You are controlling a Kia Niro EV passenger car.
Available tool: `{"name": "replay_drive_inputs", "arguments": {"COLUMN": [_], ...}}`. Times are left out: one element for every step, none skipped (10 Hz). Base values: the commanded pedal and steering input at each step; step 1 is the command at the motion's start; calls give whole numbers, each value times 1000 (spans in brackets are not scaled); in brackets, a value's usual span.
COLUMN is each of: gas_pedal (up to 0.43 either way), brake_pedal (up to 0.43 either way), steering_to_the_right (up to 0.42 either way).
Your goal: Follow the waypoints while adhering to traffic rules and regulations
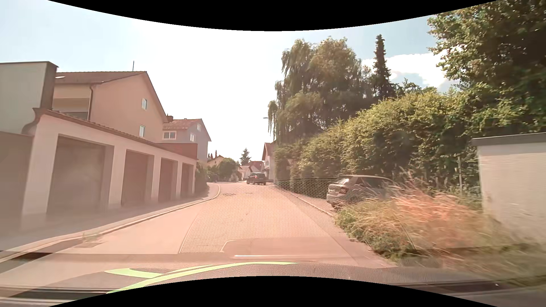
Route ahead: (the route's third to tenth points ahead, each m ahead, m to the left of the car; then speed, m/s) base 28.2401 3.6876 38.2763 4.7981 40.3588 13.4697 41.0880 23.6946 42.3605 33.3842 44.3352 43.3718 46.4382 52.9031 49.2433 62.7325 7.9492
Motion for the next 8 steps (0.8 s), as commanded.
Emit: {"name": "replay_drive_inputs", "arguments": {"gas_pedal": [47,0,0,0,0,0,0,0], "brake_pedal": [0,0,0,0,0,0,0,6], "steering_to_the_right": [-14,-13,-11,-7,-7,-8,-7,-7]}}
